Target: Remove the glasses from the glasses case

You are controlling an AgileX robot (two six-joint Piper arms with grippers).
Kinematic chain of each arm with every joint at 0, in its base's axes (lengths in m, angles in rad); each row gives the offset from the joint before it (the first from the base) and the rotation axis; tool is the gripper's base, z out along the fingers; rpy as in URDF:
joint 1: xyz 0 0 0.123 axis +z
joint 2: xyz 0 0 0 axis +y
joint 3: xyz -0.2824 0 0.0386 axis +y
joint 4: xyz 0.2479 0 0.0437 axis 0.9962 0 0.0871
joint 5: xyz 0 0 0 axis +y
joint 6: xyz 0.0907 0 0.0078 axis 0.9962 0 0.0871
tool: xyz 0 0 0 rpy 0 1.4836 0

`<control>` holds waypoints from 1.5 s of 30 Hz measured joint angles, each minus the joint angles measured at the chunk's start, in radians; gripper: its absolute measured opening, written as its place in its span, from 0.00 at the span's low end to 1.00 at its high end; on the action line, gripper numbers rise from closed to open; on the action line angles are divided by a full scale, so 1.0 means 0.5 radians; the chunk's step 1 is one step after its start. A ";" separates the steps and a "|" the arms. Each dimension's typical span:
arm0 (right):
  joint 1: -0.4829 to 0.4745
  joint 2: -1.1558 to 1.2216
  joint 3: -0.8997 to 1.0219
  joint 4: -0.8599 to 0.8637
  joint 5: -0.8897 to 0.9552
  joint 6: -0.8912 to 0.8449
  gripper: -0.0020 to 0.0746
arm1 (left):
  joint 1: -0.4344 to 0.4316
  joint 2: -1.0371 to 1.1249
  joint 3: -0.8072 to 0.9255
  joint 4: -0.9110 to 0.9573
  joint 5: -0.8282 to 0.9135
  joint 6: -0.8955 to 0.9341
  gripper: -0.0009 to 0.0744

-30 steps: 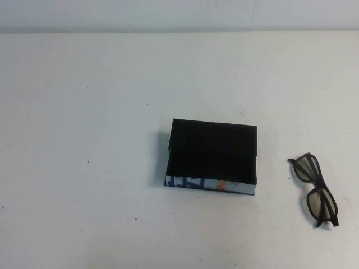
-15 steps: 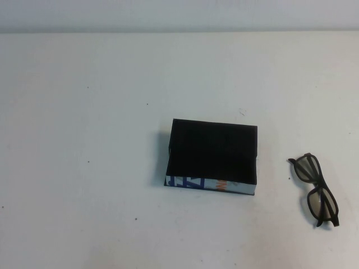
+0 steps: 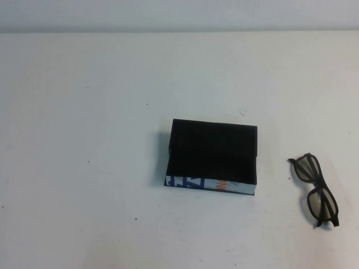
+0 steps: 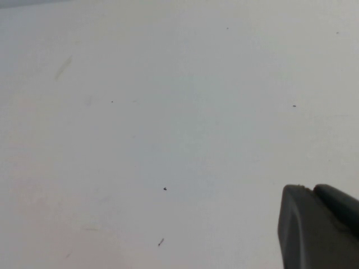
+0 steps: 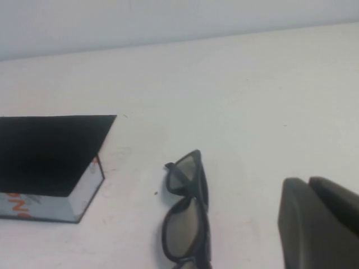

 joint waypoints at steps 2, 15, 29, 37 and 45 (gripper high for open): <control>-0.051 0.000 0.012 0.000 0.010 0.005 0.01 | 0.000 0.000 0.000 0.000 0.000 0.000 0.01; -0.001 -0.002 0.013 -0.087 0.178 0.009 0.01 | 0.000 0.000 0.000 0.000 0.000 0.000 0.01; -0.001 -0.002 0.013 -0.087 0.178 0.009 0.01 | 0.000 0.000 0.000 0.000 0.000 0.000 0.01; -0.001 -0.002 0.013 -0.087 0.178 0.009 0.01 | 0.000 0.000 0.000 0.000 0.000 0.000 0.01; -0.001 -0.002 0.016 -0.087 0.178 0.009 0.00 | 0.000 0.000 0.000 0.000 0.000 0.000 0.01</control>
